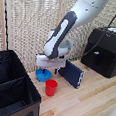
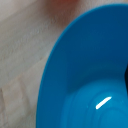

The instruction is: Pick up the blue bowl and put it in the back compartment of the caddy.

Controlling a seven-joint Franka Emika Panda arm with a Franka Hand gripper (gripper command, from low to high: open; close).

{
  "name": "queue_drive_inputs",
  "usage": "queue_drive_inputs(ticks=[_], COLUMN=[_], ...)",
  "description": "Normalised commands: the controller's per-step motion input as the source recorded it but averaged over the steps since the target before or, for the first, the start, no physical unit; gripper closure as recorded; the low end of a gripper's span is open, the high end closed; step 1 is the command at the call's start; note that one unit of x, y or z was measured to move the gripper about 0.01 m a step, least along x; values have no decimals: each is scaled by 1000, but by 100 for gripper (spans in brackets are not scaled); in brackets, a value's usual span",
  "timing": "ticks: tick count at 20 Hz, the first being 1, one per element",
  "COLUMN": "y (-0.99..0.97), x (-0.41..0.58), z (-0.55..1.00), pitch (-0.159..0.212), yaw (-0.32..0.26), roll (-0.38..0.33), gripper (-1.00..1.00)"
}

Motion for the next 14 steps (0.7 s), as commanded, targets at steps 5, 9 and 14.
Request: queue_drive_inputs(ticks=[5,9,14], y=[22,12,6], x=[72,3,0], z=[-198,-168,-99], pitch=[0,0,0], yaw=[5,0,0], roll=[-45,-35,-36], gripper=[100,100,100])
